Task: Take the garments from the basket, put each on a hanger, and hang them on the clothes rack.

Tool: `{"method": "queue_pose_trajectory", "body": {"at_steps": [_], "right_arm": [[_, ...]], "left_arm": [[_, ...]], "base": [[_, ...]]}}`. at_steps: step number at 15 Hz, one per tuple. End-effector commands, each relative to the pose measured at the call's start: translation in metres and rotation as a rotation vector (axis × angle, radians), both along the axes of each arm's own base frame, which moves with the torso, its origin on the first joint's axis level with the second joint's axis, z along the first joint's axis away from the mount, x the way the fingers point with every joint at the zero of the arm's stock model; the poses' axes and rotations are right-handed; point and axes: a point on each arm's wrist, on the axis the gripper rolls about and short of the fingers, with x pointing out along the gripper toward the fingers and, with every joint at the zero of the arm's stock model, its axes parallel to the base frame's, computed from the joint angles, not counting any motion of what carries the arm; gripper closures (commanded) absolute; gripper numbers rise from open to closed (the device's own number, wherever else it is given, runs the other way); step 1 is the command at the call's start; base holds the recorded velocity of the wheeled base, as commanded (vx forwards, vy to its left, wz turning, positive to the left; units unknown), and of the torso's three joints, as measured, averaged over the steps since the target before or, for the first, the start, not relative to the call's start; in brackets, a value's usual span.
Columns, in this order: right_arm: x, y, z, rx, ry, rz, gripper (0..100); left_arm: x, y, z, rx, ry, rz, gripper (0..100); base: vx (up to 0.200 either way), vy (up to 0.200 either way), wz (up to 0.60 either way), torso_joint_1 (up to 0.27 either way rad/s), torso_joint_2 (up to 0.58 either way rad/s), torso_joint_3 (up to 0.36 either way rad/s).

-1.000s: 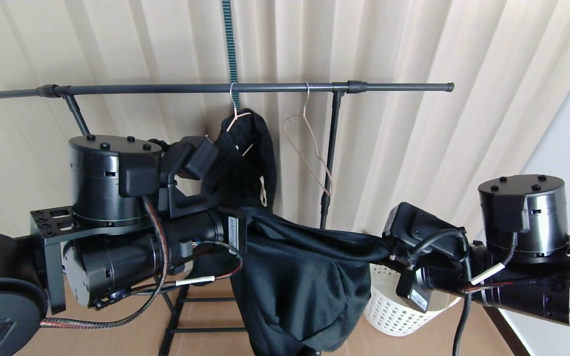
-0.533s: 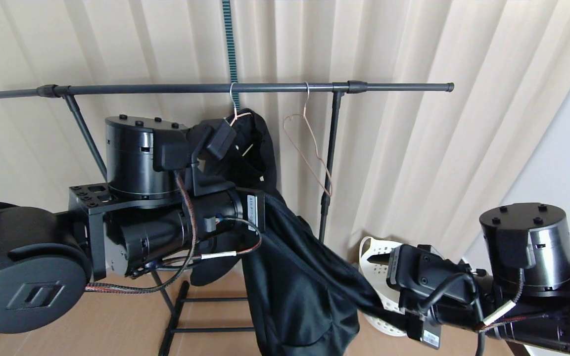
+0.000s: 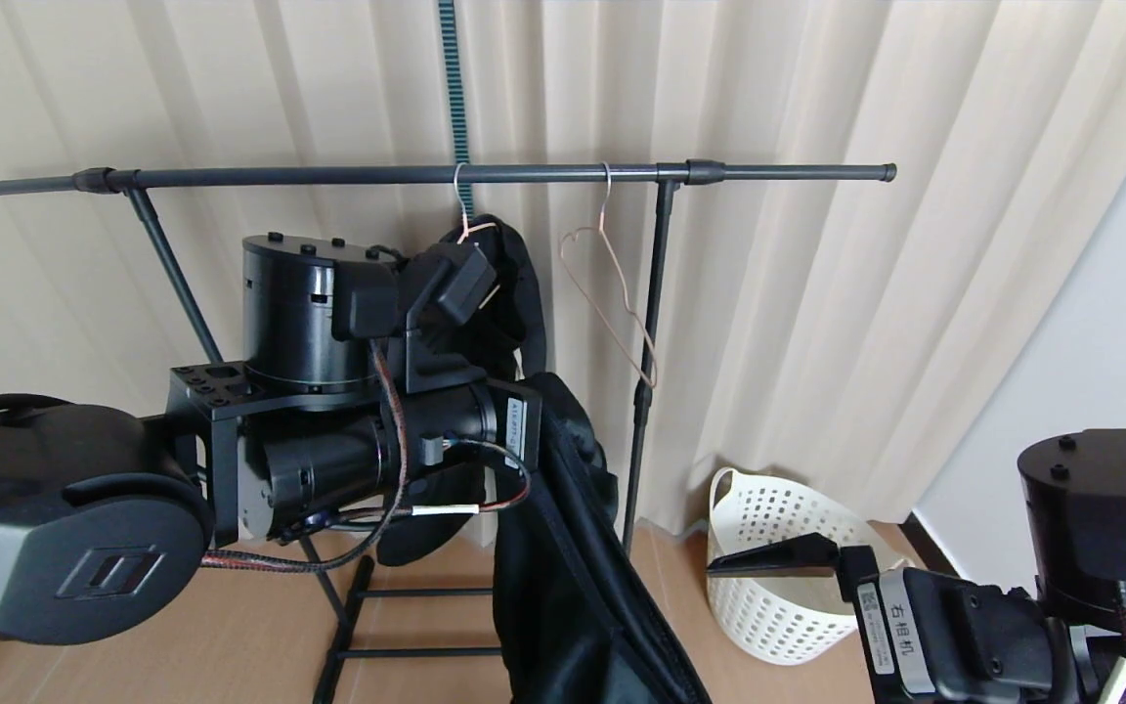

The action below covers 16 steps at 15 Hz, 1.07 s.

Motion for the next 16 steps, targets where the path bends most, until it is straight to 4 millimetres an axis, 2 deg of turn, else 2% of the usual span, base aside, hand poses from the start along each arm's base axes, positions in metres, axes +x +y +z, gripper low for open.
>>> {"method": "queue_pose_trajectory", "body": {"at_steps": [1,4,7,10,11,13,16], "right_arm": [[0.003,0.003,0.004,0.028,0.018,-0.015,0],[0.007,0.014,0.024,0.144,0.168,-0.116,0],[0.003,0.01,0.036,0.192,0.158,-0.11,0],[0.011,0.023,0.038,0.177,0.144,-0.215,0],[0.012,0.049,0.039,0.152,0.106,-0.344,0],[0.008,0.076,0.037,0.138,0.084,-0.457,0],[0.004,0.097,0.045,0.194,0.079,-0.484,0]], "left_arm": [[-0.001,0.0,-0.002,0.025,-0.014,-0.018,100],[0.001,-0.001,0.0,0.043,-0.036,-0.034,100],[0.002,0.0,-0.004,0.068,-0.045,-0.038,100],[0.002,0.0,-0.005,0.088,-0.061,-0.055,100],[0.002,0.0,-0.005,0.108,-0.078,-0.072,100],[0.002,0.0,-0.008,0.115,-0.071,-0.069,100],[0.002,-0.001,-0.009,0.117,-0.068,-0.068,100]], "base": [[0.0,0.0,0.0,0.0,0.0,0.0],[0.0,0.0,0.0,0.0,0.0,0.0],[0.0,0.0,0.0,0.0,0.0,0.0],[0.0,0.0,0.0,0.0,0.0,0.0],[0.0,0.0,0.0,0.0,0.0,0.0],[0.0,0.0,0.0,0.0,0.0,0.0],[0.0,0.0,0.0,0.0,0.0,0.0]]}}
